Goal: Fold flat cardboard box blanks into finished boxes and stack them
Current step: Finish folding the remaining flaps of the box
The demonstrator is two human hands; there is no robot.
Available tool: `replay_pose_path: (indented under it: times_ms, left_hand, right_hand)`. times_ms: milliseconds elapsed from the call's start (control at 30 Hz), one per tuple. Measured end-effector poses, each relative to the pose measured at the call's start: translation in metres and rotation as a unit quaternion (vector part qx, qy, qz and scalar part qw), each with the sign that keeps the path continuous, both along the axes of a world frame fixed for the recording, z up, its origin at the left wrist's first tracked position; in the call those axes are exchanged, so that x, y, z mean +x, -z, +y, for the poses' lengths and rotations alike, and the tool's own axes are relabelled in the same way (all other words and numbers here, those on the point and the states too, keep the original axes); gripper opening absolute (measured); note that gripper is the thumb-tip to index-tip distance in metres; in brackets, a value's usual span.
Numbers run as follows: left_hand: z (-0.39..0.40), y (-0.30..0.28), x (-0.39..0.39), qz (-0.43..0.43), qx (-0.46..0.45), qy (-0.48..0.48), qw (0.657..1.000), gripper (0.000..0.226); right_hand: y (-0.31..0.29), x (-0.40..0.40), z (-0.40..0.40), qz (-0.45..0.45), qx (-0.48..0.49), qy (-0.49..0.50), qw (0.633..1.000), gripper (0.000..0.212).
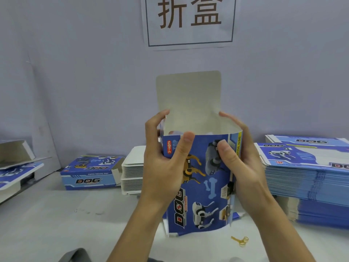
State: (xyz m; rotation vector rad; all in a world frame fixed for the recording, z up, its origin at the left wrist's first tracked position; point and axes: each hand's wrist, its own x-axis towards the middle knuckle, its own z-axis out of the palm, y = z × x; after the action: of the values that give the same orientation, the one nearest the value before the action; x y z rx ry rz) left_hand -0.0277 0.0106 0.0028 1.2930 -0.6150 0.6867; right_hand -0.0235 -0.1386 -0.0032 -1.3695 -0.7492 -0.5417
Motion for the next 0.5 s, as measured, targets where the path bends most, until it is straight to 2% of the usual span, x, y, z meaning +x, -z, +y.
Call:
replay_pose_path:
  times_ms: [100, 200, 300, 433, 500]
  left_hand:
    - [0.002, 0.001, 0.002, 0.031, 0.01, -0.016, 0.999, 0.031]
    - [-0.002, 0.001, 0.0, 0.056, -0.021, 0.027, 0.998, 0.041]
    - [-0.002, -0.001, 0.0, 0.06, -0.011, 0.044, 0.997, 0.042]
    - [0.002, -0.01, -0.003, 0.059, 0.013, 0.068, 0.996, 0.023]
    - [0.003, -0.009, -0.004, 0.06, 0.012, 0.078, 0.995, 0.015]
  right_hand:
    - [-0.002, -0.006, 0.005, 0.042, 0.052, -0.02, 0.998, 0.053]
    - [-0.008, -0.007, 0.008, 0.095, 0.104, 0.038, 0.989, 0.042]
    - [-0.014, -0.005, 0.006, 0.095, 0.105, 0.101, 0.985, 0.025]
    - [-0.018, -0.009, 0.005, 0.121, 0.099, 0.111, 0.981, 0.013]
    - [-0.016, -0.008, 0.004, 0.139, 0.111, 0.09, 0.98, 0.017]
